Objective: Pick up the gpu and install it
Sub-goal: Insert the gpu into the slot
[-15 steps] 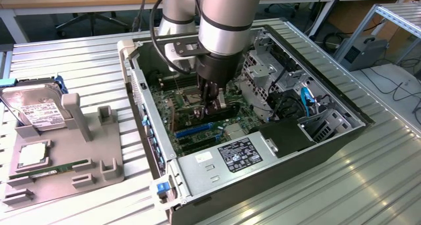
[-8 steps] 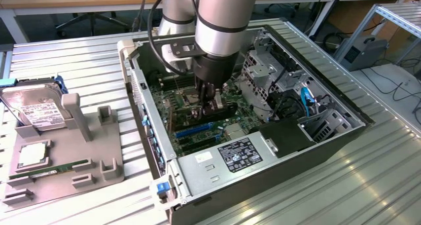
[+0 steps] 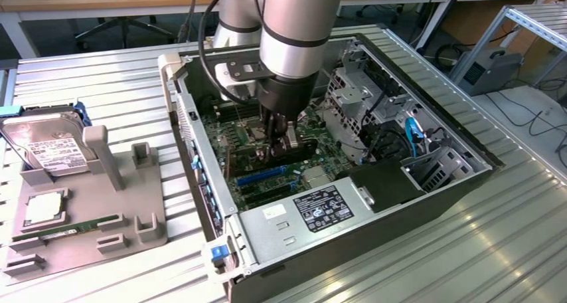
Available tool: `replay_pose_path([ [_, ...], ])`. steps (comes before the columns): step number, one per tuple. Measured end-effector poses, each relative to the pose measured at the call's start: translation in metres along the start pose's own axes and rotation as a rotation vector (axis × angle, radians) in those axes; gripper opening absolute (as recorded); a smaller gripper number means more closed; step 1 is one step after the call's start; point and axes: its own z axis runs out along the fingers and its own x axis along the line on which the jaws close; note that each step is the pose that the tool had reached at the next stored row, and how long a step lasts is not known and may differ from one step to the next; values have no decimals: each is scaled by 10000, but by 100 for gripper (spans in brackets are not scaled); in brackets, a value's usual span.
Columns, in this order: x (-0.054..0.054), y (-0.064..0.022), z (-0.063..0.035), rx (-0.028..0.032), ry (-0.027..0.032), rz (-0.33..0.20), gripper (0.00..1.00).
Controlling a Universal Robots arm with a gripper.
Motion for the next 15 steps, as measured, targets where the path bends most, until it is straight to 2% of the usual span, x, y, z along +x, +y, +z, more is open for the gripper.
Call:
replay_pose_path([
  [6,-21,3,27,6,63,-285,27],
  [9,-31,19,47,6,65,-317,27],
  [15,-56,105,90,6,72,-318,27],
])
